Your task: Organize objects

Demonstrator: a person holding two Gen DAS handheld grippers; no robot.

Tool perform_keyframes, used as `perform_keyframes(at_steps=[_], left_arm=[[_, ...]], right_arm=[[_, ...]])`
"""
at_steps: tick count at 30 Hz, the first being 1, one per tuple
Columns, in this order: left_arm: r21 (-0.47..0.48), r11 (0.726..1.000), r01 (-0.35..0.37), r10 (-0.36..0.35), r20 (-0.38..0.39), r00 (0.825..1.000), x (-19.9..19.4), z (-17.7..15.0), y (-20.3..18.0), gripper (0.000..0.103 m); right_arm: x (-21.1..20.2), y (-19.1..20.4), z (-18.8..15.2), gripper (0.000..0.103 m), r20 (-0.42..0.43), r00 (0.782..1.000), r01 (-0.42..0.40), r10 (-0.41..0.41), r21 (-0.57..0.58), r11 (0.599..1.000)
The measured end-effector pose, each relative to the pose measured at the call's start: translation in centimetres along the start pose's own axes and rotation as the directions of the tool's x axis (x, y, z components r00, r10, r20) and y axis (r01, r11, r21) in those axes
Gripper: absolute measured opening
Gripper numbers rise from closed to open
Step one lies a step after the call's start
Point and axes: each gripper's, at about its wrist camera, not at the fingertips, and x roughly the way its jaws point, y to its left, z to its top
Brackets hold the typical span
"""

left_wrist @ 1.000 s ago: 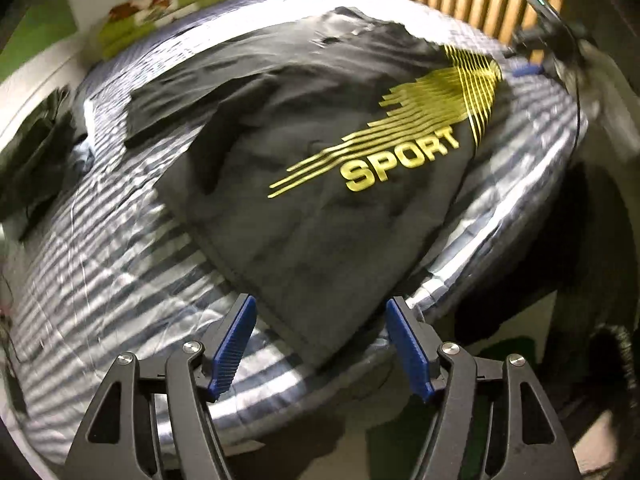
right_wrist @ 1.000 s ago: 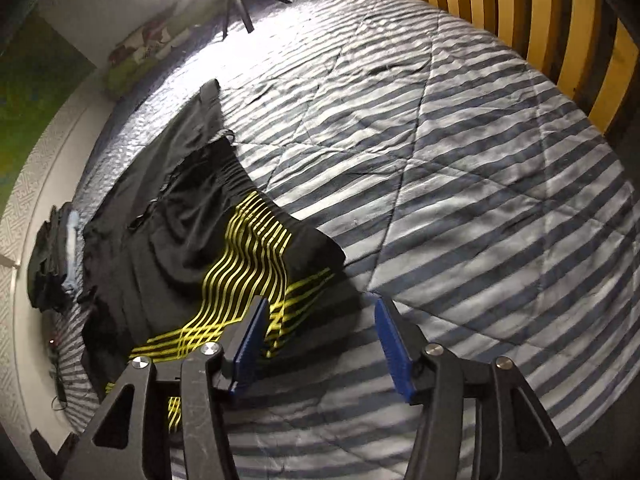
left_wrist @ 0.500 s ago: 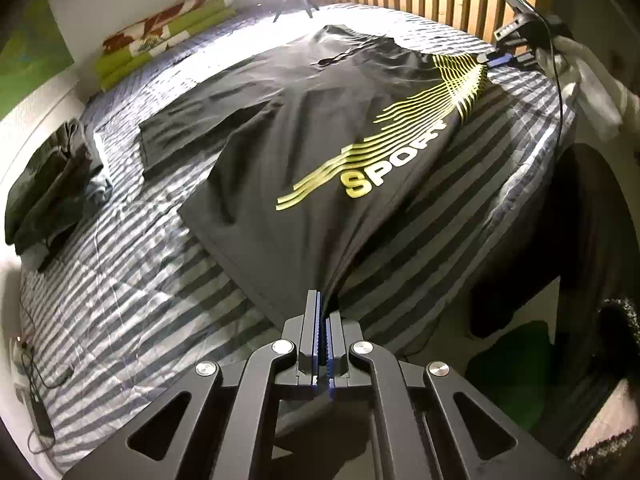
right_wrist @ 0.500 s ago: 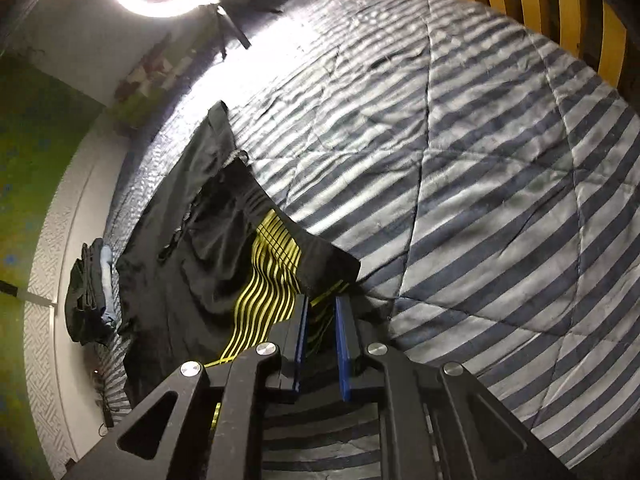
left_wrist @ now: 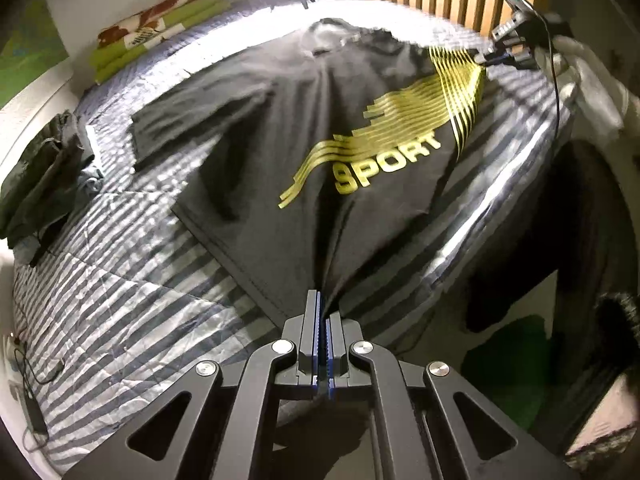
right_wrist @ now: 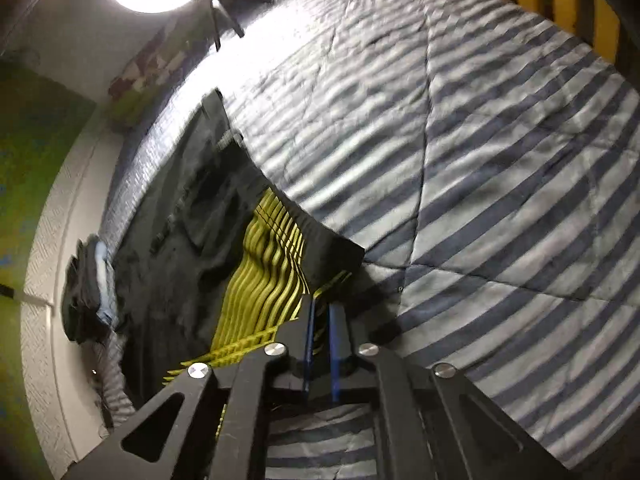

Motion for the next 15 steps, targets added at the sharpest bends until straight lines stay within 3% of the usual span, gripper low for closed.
perform_keyframes(at_steps=[2,4,7,10,13,15], left_arm=[[-0.017,0.999,0.052,-0.051,0.026,0.998,-1.2,0.0,0.2,0.001],[-0.004,0.998,0.056,-0.056,0.019,0.998,-1.1,-0.2,0.0,0.002],[0.036,0.999,0.012,-0.011,-0.02,1.0,0.4,-0.2,-0.2,0.001],[-0.011,0.999,0.049,-0.049,-0.007,0.999,0.3,0.2,0.7,0.001],[0.006,0.998,0.055,-0.055,0.002,0.998,0.0,0.5,0.7,0.001],[0.019,0.998,0.053,-0.053,-0.008,0.999,0.2,0.5,0.6,0.001]], right_arm=[[-2.3,-0.2,0.2,0.003,0.06,0.996,-0.062,0.061,0.017,0.998],[-3.3,-0.4,0.6,0.002,0.097,0.995,-0.033,0.032,0.006,0.999],[-2.4,-0.8,0.8,0.0,0.067,0.996,0.06,-0.06,-0.005,0.998],[-2.8,-1.3,0.8,0.0,0.073,0.997,0.024,-0.025,0.01,1.0],[-3.2,-0.6,0.7,0.001,0.079,0.997,0.022,-0.019,-0.046,0.999],[-2.8,0.0,0.4,0.01,0.047,0.997,0.06,-0.057,-0.067,0.996]])
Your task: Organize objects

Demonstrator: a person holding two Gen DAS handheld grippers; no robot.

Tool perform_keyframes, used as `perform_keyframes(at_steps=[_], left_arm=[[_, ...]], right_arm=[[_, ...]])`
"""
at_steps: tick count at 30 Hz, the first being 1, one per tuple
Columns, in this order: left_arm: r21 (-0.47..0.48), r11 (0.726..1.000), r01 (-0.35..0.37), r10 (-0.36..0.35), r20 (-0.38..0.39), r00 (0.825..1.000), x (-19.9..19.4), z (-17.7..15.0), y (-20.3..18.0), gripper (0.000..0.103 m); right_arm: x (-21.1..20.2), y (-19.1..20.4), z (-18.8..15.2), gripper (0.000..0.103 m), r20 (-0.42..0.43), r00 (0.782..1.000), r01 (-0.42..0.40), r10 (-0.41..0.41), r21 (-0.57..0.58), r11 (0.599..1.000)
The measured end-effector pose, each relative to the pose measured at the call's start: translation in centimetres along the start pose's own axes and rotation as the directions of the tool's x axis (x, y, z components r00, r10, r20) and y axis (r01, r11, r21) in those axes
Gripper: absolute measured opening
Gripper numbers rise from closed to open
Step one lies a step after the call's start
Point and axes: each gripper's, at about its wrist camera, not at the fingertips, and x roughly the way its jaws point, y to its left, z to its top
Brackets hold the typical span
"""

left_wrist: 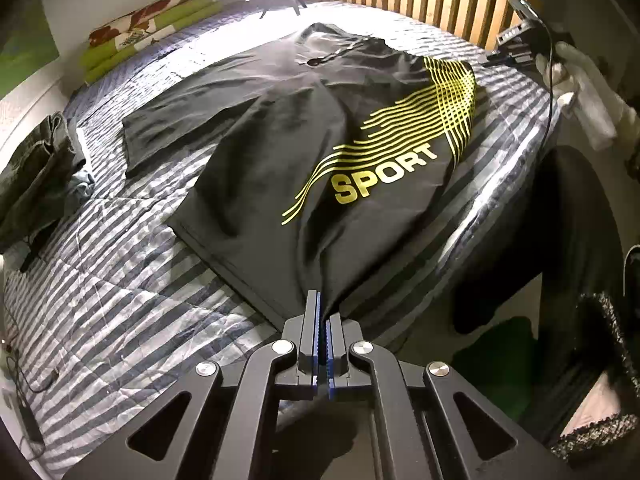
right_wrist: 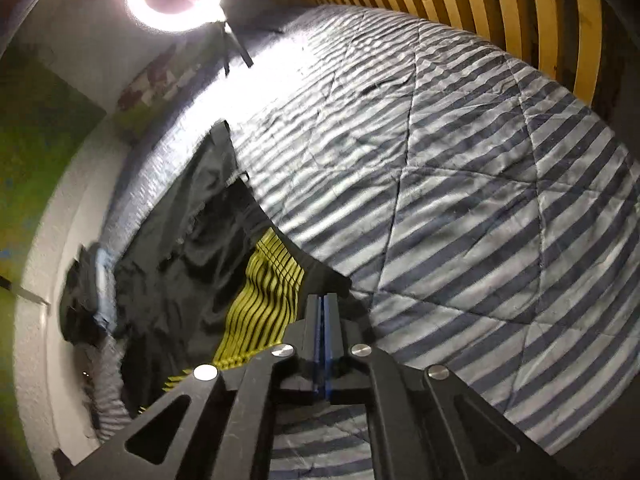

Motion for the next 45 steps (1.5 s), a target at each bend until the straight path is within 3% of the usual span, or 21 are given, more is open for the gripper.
perform_keyframes(at_steps=[2,7,8,9,10,11,19,22,25,31,37,45], left_arm=[[0.003,1.0,0.003,-0.003,-0.006,1.0,0.3,0.0,-0.2,0.001],[0.013,1.0,0.009,-0.009,-0.003,1.0,0.2,-0.1,-0.6,0.001],[0.019,1.0,0.009,-0.009,-0.002,1.0,0.1,-0.1,-0.7,0.001],[0.024,1.0,0.003,-0.003,0.001,1.0,0.0,0.0,-0.8,0.001],[0.026,1.0,-0.001,0.001,0.005,1.0,-0.3,0.0,-0.8,0.001],[0.024,1.0,-0.007,0.006,0.015,1.0,-0.7,0.1,-0.6,0.001],[-0.037,0.998,-0.059,0.064,0.149,0.987,-6.3,3.9,4.4,0.001],[-0.044,0.992,-0.117,0.123,0.204,0.971,-7.4,7.1,7.4,0.001],[-0.075,0.989,-0.13,0.143,0.221,0.965,-7.2,9.8,10.7,0.001],[-0.166,0.973,-0.158,0.192,0.212,0.958,-4.1,15.3,18.5,0.001],[-0.234,0.958,-0.169,0.208,0.158,0.965,1.8,19.4,24.6,0.001],[-0.319,0.94,-0.119,0.156,0.092,0.983,9.0,22.6,30.9,0.001]], right_arm=[[0.6,0.1,-0.3,0.042,-0.028,1.0,0.001,0.0,0.021,1.0],[2.8,1.0,-0.8,0.046,-0.077,0.997,0.033,-0.03,0.032,0.999],[3.4,1.3,-0.9,0.043,-0.083,0.996,0.03,-0.028,0.032,0.999],[3.9,1.7,-0.9,0.034,-0.089,0.996,0.023,-0.021,0.025,0.999],[4.5,2.1,-1.0,0.003,-0.103,0.994,0.029,-0.027,0.015,0.999],[4.7,2.3,-1.0,0.001,-0.112,0.993,0.025,-0.023,0.016,1.0],[-1.8,4.6,1.4,0.001,0.044,0.991,-0.127,0.125,0.043,0.991],[-2.6,7.6,3.0,0.001,0.083,0.989,-0.121,0.121,-0.008,0.993],[-2.0,10.6,5.3,0.001,0.102,0.987,-0.118,0.121,-0.036,0.992],[2.0,15.1,10.1,0.001,0.093,0.989,-0.109,0.114,-0.053,0.993],[7.8,17.9,14.3,0.001,0.057,0.996,-0.064,0.066,-0.034,0.997],[14.9,20.2,18.2,0.001,0.012,1.0,0.027,-0.027,-0.042,0.999]])
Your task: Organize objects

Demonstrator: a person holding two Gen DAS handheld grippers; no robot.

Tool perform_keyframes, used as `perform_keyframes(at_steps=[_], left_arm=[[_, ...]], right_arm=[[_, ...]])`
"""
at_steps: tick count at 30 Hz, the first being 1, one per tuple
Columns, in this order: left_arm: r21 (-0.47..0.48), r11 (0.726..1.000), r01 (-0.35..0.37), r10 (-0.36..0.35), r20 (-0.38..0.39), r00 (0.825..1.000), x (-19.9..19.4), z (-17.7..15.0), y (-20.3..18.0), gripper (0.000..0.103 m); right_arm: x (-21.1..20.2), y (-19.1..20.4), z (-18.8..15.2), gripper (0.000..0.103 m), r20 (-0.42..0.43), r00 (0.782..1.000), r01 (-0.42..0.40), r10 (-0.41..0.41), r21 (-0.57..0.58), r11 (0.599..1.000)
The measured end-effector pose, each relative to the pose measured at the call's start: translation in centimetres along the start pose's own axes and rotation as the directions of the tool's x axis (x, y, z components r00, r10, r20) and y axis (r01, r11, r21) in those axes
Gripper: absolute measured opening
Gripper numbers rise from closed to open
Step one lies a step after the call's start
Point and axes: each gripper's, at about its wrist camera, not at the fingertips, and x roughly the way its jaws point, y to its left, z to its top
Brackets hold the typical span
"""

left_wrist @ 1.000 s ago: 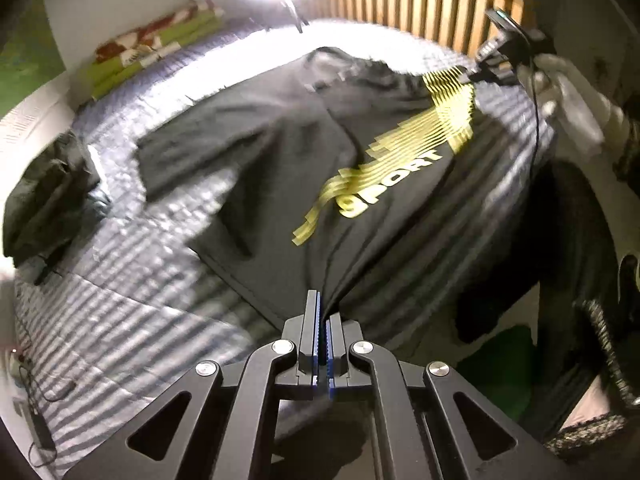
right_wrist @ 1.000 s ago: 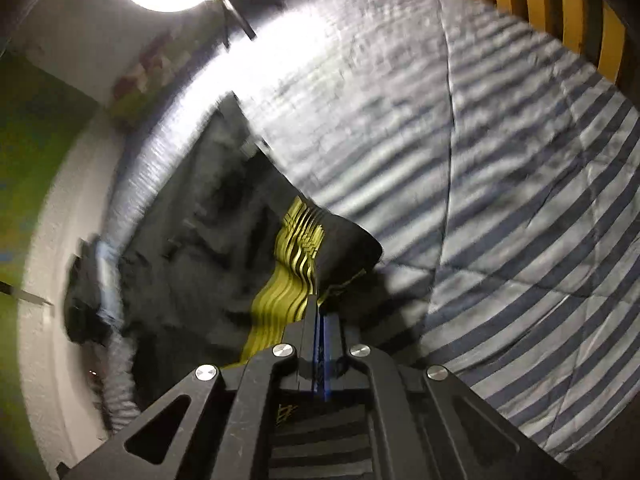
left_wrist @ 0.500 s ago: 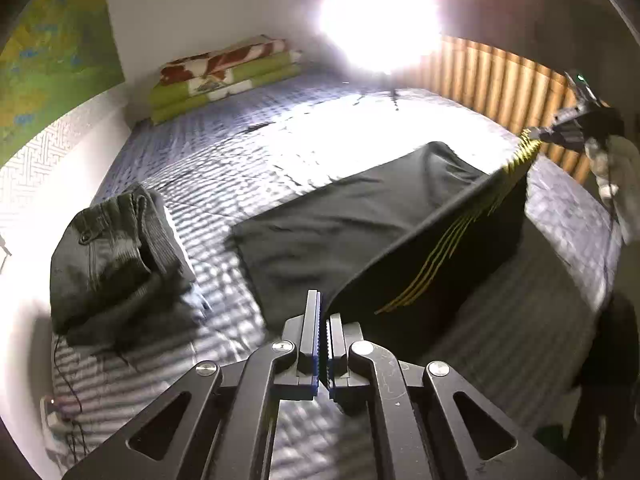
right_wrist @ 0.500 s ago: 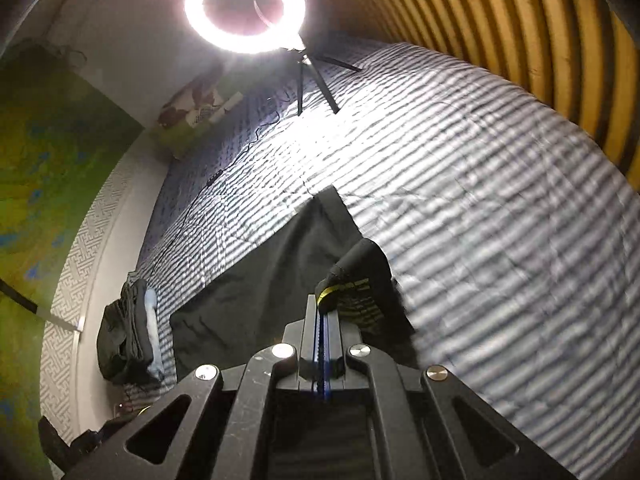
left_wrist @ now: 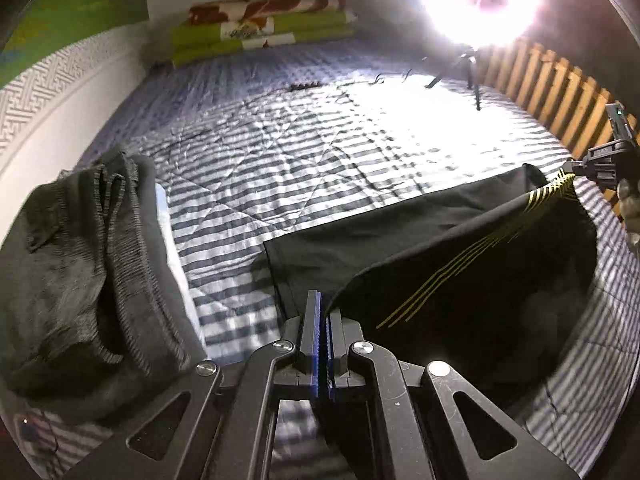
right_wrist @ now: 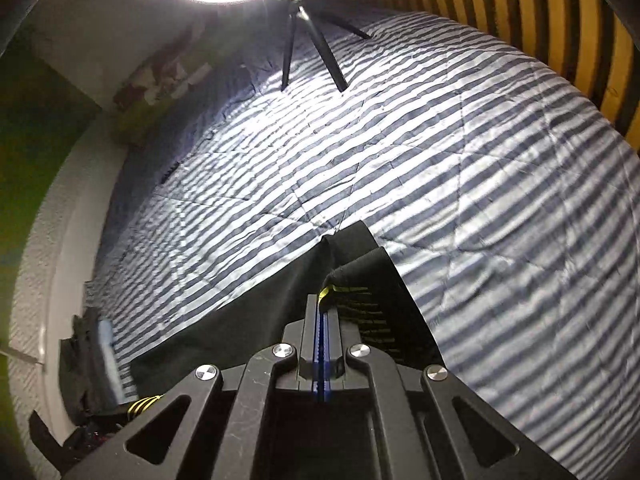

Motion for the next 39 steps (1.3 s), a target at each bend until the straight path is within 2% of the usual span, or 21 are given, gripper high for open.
perform_keyframes(at_steps=[6,9,12,13,15,16,17,18,19,20,23,26,29,30,32,34,36,38,39], left_arm=[[-0.019,1.0,0.007,-0.008,-0.047,0.999,4.3,1.0,0.8,0.001],[-0.023,1.0,0.004,-0.006,-0.075,0.997,6.2,1.3,1.1,0.001],[-0.025,1.0,-0.014,0.011,-0.112,0.994,8.3,1.6,1.4,0.002],[-0.032,0.999,-0.036,0.032,-0.126,0.991,9.0,1.7,1.5,0.006],[-0.041,0.995,-0.095,0.088,-0.144,0.986,9.9,1.9,1.6,0.013],[-0.046,0.993,-0.11,0.102,-0.145,0.984,10.1,2.0,1.7,0.031],[-0.059,0.989,-0.132,0.123,-0.139,0.983,10.1,2.0,1.9,0.044],[-0.069,0.987,-0.146,0.137,-0.126,0.983,9.8,2.1,2.1,0.044],[-0.08,0.984,-0.16,0.15,-0.122,0.981,9.7,2.1,2.4,0.044],[-0.101,0.981,-0.165,0.153,-0.12,0.981,9.5,2.1,2.9,0.044],[-0.142,0.975,-0.17,0.156,-0.101,0.983,8.3,2.1,3.8,0.044],[-0.116,0.988,-0.107,0.098,-0.079,0.992,6.7,1.0,3.1,0.044],[-0.034,0.992,-0.119,0.116,-0.093,0.989,7.1,0.5,2.2,0.045],[-0.043,0.992,-0.122,0.117,-0.1,0.988,7.5,0.6,2.3,0.046],[-0.104,0.991,-0.089,0.078,-0.108,0.991,8.5,0.8,3.1,0.055],[-0.14,0.985,-0.098,0.083,-0.112,0.99,9.4,0.9,3.5,0.055],[-0.154,0.984,-0.093,0.077,-0.109,0.991,10.5,1.0,3.5,0.049],[-0.151,0.982,-0.113,0.097,-0.109,0.989,11.1,0.9,3.3,0.015],[-0.151,0.981,-0.12,0.105,-0.107,0.989,11.3,0.9,3.2,0.011]], right_arm=[[4.1,0.1,1.8,0.001,-0.045,0.998,0.041,-0.04,0.018,0.999],[5.5,0.5,2.5,0.001,-0.049,0.997,0.066,-0.066,-0.008,0.998],[6.7,1.3,3.2,0.002,-0.045,0.995,0.085,-0.086,-0.038,0.996],[6.9,1.6,3.4,0.003,-0.041,0.995,0.087,-0.09,-0.055,0.995],[7.1,2.2,3.9,0.01,-0.041,0.994,0.093,-0.098,-0.095,0.991],[7.0,2.4,4.2,0.016,-0.037,0.995,0.083,-0.088,-0.105,0.991],[6.5,2.5,4.4,0.026,-0.02,0.997,0.071,-0.074,-0.112,0.991],[6.0,2.5,4.6,0.033,-0.001,0.998,0.06,-0.06,-0.119,0.991],[5.3,2.7,4.8,0.048,0.023,0.999,0.05,-0.048,-0.131,0.99],[4.7,2.6,4.8,0.052,0.042,0.998,0.044,-0.038,-0.142,0.989],[3.3,1.9,4.7,0.052,0.042,0.999,0.019,-0.012,-0.15,0.988],[1.6,0.7,2.8,0.052,0.028,1.0,-0.002,0.007,-0.185,0.983],[0.9,-0.2,-0.1,0.052,0.032,0.997,0.081,-0.075,-0.262,0.962],[0.8,-0.6,-0.8,0.052,0.043,0.993,0.117,-0.109,-0.278,0.953],[0.9,-1.7,-2.1,0.052,0.069,0.978,0.209,-0.197,-0.298,0.931],[1.4,-3.0,-2.8,0.052,0.057,0.97,0.244,-0.238,-0.298,0.923],[2.0,-4.1,-3.2,0.052,0.017,0.974,0.222,-0.226,-0.285,0.933],[2.6,-4.5,-3.8,0.052,0.009,0.972,0.225,-0.233,-0.302,0.926],[2.6,-4.5,-4.0,0.052,0.019,0.971,0.231,-0.237,-0.315,0.92]])
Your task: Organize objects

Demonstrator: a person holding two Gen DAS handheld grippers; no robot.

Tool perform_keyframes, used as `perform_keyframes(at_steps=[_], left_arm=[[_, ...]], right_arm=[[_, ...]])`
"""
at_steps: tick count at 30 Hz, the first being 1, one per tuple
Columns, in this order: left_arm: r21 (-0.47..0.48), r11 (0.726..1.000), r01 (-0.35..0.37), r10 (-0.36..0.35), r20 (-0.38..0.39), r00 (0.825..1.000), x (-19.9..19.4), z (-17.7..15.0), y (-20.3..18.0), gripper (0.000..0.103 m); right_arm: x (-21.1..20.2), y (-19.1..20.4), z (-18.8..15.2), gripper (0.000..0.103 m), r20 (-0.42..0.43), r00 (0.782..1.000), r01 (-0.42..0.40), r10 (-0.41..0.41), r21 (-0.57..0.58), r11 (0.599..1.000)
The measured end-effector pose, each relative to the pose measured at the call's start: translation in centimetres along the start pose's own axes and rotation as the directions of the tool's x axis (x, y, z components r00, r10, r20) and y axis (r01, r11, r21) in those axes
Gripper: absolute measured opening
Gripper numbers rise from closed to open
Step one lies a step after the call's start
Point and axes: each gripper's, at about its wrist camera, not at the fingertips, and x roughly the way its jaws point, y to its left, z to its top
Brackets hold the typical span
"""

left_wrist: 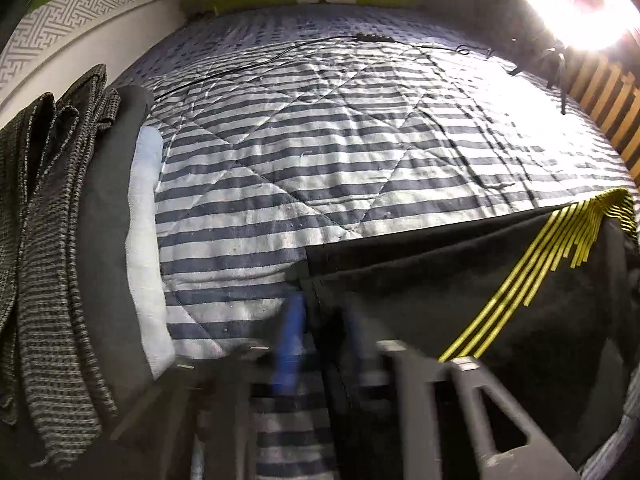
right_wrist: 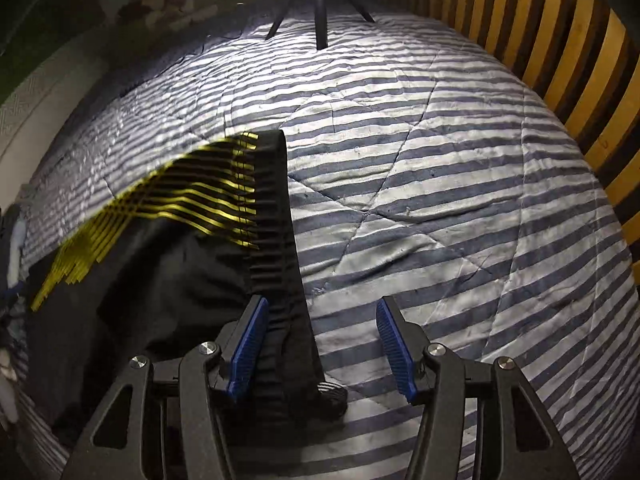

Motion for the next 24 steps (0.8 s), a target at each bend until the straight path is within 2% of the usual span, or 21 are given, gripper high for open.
perform_keyframes(at_steps=[2,3,5,7,9,11,12,15,17,18,19,20,22,24], left_arm=[[0.004,1.0,-0.022,0.022,0.021,1.0,0.0,0.0,-0.2,0.001],[0.006,1.0,-0.029,0.029,0.031,0.999,-0.2,0.1,-0.1,0.001],[0.005,0.999,-0.039,0.039,0.053,0.998,-0.6,0.3,-0.1,0.001],[0.017,0.998,-0.056,0.055,0.073,0.996,-0.9,0.7,-0.2,0.001],[0.033,0.998,-0.059,0.056,0.083,0.995,-1.0,1.0,-0.3,0.001],[0.037,0.997,-0.073,0.069,0.087,0.994,-0.8,1.4,-0.4,0.001],[0.044,0.997,-0.071,0.068,0.078,0.995,-0.5,1.6,-0.4,0.001],[0.062,0.988,-0.14,0.137,0.051,0.989,0.0,1.7,-0.6,0.004],[0.037,0.993,-0.109,0.107,0.06,0.992,-0.7,1.8,-0.1,0.017],[0.029,0.995,-0.093,0.091,0.067,0.994,-1.2,1.7,0.0,0.019],[0.031,0.997,-0.077,0.075,0.077,0.994,-1.8,1.7,-0.1,0.019],[0.047,0.996,-0.075,0.071,0.088,0.994,-2.4,1.5,-0.4,0.019],[0.086,0.994,-0.061,0.052,0.101,0.994,-3.3,1.1,-1.3,0.019],[0.136,0.99,-0.023,0.011,0.085,0.996,-4.0,0.3,-2.6,0.019]], right_arm=[[0.1,0.3,-0.1,0.049,0.008,1.0,0.017,-0.017,-0.03,0.999],[0.0,0.5,-0.2,0.044,0.011,1.0,0.017,-0.016,-0.04,0.999],[-0.2,0.8,-0.2,0.024,0.008,1.0,-0.009,0.009,-0.048,0.999],[-0.6,1.3,-0.4,0.017,0.013,1.0,-0.003,0.003,-0.058,0.998],[-0.7,1.6,-0.6,0.016,0.019,1.0,0.023,-0.021,-0.066,0.998],[-0.9,1.6,-0.5,0.016,0.021,1.0,0.012,-0.01,-0.063,0.998],[-1.0,1.5,-0.4,0.017,0.021,1.0,0.009,-0.008,-0.055,0.998],[-1.5,0.1,0.4,0.019,0.022,1.0,-0.017,0.016,0.005,1.0],[-2.4,-1.0,1.2,0.02,0.058,0.996,-0.073,0.071,0.04,0.997],[-2.9,-1.0,1.8,0.021,0.074,0.994,-0.085,0.083,0.031,0.996],[-3.3,-0.6,2.6,0.027,0.096,0.992,-0.081,0.08,0.006,0.997],[-3.4,-0.4,3.2,0.04,0.109,0.991,-0.08,0.081,-0.01,0.997],[-2.7,0.5,5.2,0.056,0.108,0.989,-0.094,0.098,-0.039,0.995],[-1.5,1.2,6.5,0.056,0.107,0.991,-0.078,0.083,-0.054,0.995]])
